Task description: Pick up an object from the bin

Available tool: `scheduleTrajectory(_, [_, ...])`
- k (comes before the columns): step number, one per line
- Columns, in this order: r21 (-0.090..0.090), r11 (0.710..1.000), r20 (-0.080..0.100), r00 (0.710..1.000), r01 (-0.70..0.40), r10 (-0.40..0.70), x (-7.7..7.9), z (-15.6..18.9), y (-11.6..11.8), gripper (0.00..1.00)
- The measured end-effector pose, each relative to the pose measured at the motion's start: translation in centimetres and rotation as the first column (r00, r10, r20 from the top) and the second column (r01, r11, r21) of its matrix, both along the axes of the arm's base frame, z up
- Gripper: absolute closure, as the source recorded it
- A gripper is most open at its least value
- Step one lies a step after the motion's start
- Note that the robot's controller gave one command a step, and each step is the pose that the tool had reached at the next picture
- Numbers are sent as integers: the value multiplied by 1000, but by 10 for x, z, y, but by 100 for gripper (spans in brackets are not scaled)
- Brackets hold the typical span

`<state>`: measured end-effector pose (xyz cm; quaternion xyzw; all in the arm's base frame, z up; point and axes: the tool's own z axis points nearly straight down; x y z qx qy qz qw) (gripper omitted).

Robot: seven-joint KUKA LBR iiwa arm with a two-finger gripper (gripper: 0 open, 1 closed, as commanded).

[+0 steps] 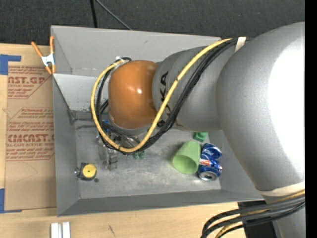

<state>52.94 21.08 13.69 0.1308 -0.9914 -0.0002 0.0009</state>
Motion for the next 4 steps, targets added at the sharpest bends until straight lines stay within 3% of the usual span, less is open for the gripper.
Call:
scheduleTrajectory(1, [1, 1000, 3, 1000, 1, -1, 1, 2, 0, 0])
scheduleTrajectory(2, [-1, 970, -4, 970, 244, -244, -26, -70, 35, 0])
scheduleTrajectory(3, [2, 969, 2, 969, 245, -245, -24, -66, 35, 100])
scheduleTrajectory(4, [6, 967, 8, 967, 254, -254, -6, 22, 38, 100])
